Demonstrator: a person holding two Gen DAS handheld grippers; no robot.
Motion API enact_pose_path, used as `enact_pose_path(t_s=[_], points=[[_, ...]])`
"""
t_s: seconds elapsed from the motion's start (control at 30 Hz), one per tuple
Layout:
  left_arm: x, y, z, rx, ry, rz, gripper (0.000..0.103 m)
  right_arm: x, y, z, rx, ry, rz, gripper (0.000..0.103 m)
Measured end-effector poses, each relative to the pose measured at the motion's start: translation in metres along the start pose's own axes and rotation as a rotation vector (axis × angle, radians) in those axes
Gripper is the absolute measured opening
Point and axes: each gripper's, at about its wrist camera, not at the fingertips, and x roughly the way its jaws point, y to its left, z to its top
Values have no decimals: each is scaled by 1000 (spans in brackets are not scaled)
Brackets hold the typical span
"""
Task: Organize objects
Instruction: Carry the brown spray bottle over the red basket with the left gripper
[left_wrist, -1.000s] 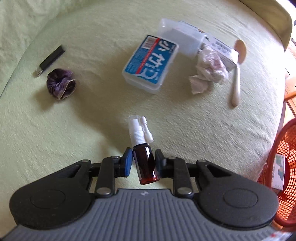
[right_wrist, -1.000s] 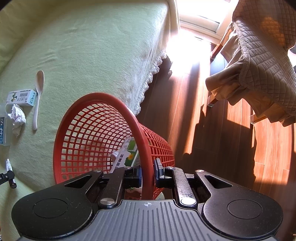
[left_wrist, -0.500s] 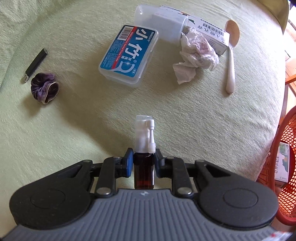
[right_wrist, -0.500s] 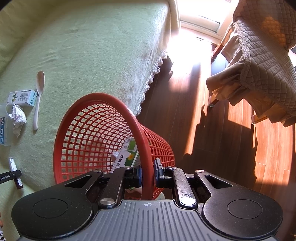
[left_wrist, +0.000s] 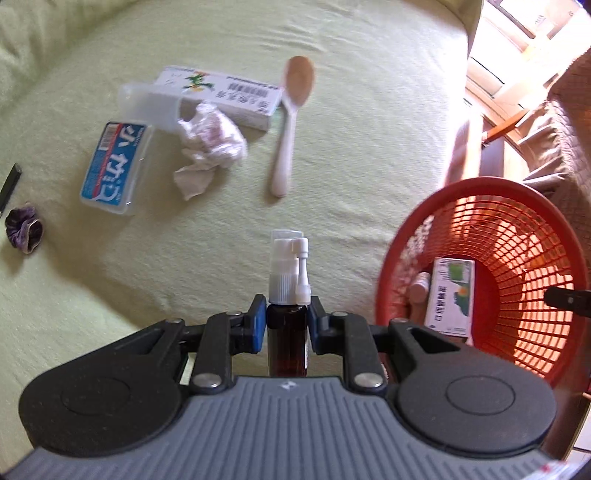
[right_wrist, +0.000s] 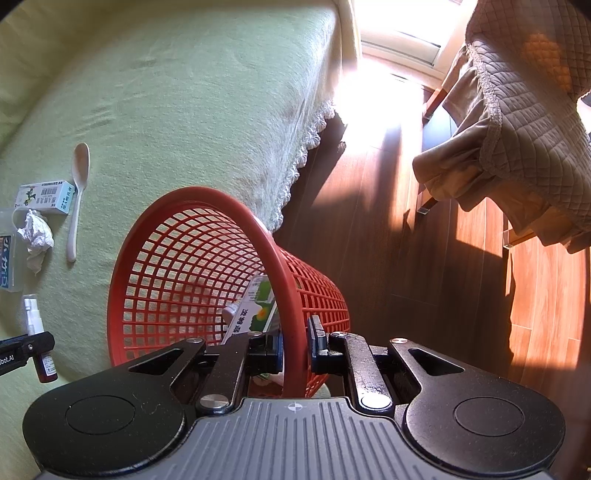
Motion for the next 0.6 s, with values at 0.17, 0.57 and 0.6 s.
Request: enact_pose_path(t_s=[0.17, 0.57, 0.6], points=[[0, -42, 6, 70, 9, -63, 19, 0, 3, 0, -21, -4, 0, 10], [7, -105, 15, 162, 59, -115, 19, -1, 0, -1, -11, -10, 9, 10], [8, -109, 16, 165, 64, -117, 19, -1, 0, -1, -11, -10, 10, 10]])
